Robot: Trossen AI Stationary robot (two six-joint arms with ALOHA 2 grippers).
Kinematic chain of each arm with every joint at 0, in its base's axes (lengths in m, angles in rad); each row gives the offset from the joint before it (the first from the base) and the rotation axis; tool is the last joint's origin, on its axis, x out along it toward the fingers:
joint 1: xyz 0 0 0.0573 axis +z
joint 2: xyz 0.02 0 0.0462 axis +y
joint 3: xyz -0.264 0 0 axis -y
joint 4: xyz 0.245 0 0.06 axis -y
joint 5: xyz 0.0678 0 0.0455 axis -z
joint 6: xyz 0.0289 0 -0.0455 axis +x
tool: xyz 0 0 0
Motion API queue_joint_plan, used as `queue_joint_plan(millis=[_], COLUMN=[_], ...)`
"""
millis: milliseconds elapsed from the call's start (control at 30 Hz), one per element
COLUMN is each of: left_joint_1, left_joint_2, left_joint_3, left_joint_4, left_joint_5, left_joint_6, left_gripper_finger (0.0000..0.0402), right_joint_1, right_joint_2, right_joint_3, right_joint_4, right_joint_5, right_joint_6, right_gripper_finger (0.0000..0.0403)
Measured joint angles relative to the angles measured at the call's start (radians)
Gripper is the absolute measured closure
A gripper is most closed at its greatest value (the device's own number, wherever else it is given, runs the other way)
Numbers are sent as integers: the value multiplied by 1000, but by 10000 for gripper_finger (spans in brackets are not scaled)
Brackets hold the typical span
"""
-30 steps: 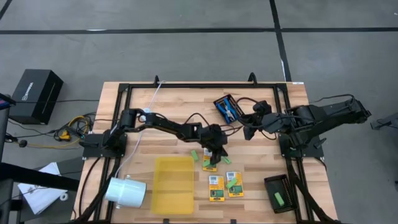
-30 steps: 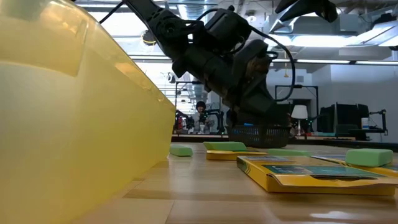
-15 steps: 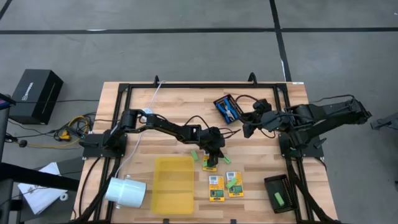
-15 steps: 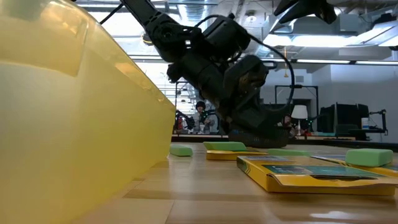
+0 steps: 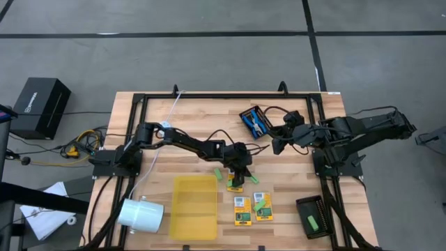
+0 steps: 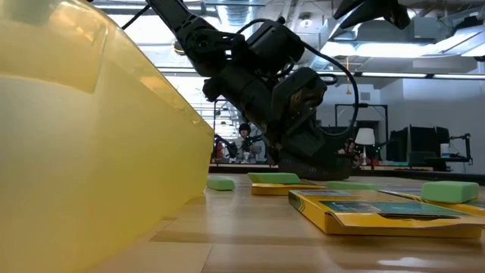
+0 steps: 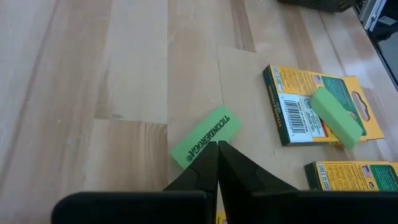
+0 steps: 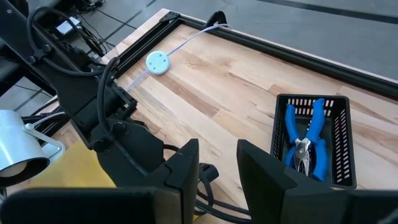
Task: Pick & Place School Supplies
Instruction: Put the green eraser into the bottom black bin
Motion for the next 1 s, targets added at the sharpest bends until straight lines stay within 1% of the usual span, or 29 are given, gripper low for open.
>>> queue_joint_plan(millis=[200, 733, 933, 1000], left_joint_1=[-2, 3, 3, 3], left_joint_2=[39, 58, 58, 49], left_joint_3=[0, 2, 2, 3], left_joint_4=[9, 31, 29, -3], left_joint_5=[59, 71, 129, 142], left_joint_6=[-35, -74, -73, -70], left_gripper_finger=[401, 401, 401, 401], right_joint_1=[-10, -35, -35, -35], right_joint_2=[0, 0, 0, 0], right_joint_3=[0, 0, 0, 0], right_joint_4=[3, 17, 20, 21], right_joint_5=[1, -24, -24, -24], right_joint_6=[0, -27, -48, -53], right_gripper_finger=[301, 301, 301, 301])
